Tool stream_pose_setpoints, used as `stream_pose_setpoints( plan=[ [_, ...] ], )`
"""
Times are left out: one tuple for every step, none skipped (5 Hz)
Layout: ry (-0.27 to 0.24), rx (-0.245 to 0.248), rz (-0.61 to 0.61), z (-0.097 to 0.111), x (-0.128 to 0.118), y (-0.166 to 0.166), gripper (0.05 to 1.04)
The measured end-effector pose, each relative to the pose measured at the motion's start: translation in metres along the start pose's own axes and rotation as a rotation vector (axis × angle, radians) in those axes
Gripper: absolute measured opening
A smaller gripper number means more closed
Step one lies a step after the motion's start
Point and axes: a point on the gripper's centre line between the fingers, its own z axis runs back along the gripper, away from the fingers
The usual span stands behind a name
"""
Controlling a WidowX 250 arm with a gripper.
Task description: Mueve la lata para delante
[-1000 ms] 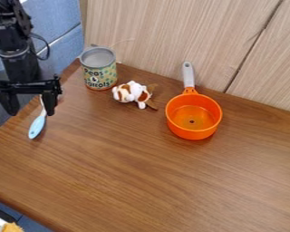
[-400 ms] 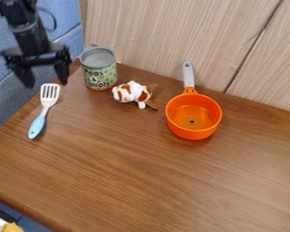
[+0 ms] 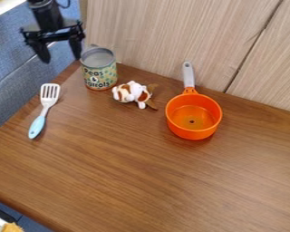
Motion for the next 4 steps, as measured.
stream_pose_setpoints(
  plan=[
    [0.0, -0.023, -0.006, -0.004, 0.022, -0.018, 1.001],
    [-0.012, -0.049, 0.015, -0.01, 0.045, -0.027, 1.001],
    [-0.02, -0.081, 0.039, -0.014, 0.063, -0.033, 1.001],
    [-0.019, -0.059, 0.027, -0.021, 0.071, -0.04, 1.001]
  ],
)
